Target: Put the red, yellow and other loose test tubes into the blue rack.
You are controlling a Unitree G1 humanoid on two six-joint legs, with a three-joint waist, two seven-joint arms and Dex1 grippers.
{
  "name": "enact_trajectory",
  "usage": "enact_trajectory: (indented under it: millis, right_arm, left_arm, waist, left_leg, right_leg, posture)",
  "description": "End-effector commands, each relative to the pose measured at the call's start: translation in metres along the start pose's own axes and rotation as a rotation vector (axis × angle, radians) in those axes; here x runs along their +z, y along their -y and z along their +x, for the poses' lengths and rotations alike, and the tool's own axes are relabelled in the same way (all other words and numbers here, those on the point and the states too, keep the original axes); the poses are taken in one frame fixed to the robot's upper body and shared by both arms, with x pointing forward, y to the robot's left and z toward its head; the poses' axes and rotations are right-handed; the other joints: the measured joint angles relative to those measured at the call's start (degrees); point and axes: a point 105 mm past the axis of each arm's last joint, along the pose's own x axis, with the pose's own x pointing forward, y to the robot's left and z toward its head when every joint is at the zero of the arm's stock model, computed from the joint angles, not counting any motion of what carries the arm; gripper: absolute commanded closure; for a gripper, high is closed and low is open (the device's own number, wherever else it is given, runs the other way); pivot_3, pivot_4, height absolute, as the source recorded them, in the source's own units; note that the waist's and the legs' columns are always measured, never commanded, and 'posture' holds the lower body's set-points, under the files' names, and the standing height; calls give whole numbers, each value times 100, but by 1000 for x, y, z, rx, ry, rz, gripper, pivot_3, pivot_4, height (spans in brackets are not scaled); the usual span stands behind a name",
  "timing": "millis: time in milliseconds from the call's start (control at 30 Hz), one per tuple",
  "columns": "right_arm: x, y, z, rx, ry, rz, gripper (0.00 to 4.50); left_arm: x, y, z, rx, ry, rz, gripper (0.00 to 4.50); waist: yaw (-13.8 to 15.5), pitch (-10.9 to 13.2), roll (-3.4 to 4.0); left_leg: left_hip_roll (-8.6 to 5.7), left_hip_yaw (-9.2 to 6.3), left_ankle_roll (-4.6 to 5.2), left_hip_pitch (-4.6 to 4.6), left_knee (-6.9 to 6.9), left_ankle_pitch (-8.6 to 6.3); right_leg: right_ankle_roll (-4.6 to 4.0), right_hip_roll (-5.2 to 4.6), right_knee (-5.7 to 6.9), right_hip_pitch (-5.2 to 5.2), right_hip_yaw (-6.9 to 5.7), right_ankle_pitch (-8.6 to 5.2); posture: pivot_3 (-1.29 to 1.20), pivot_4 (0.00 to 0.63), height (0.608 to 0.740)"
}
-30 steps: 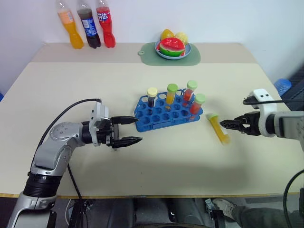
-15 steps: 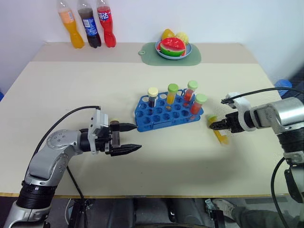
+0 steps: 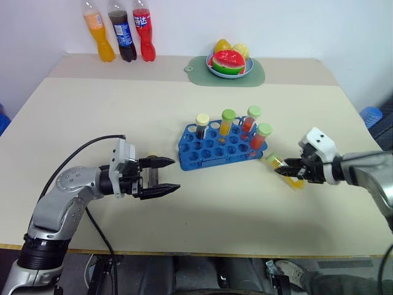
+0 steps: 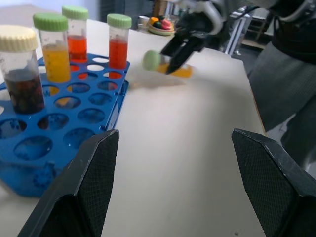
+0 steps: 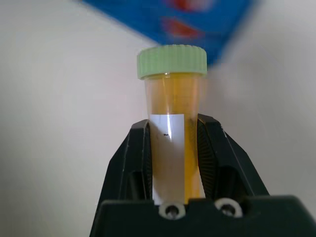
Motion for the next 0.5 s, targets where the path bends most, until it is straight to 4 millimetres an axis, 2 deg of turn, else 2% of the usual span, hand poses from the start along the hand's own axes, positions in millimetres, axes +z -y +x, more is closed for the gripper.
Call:
enact_trajectory:
  millis: [33,100,267,367,500]
  right_arm:
    - [49,-35,-5,77,293,-163,3726]
    - [65,-41,3,32,429,-196,3726]
    - [102,-27,38,-145,713,-143,3726]
    - [111,-22,58,-249,800,-108,3726]
    - [110,-17,78,-335,848,-57,3726]
  left_arm:
    - [8,-6,4,-29,10,46,778]
    - [9,-10,6,-33,20,49,778]
    - [9,-15,11,-32,39,46,778]
    - [8,-15,11,-21,46,37,778]
    - [7,-16,9,-5,43,39,778]
  waist:
    - [-29,0,0]
    - [-77,0,-1]
    - [-146,3,5]
    - [-117,4,6]
    - [-104,5,8]
  left_leg:
    - [3,-2,0,1,1,0]
    - [6,-5,0,6,2,0]
    - [5,-4,-1,6,4,1]
    - [6,-3,-1,3,-2,1]
    - [4,-3,-1,-1,-4,1]
  right_leg:
    - [0,8,1,1,1,0]
    - [0,13,4,4,2,0]
    - [-1,13,7,2,4,1]
    - [3,14,14,-4,3,3]
    - [14,10,13,-5,1,9]
  posture:
    - [0,150,740]
    - [0,150,740]
    - [0,150,740]
    - [0,150,740]
    - [0,150,740]
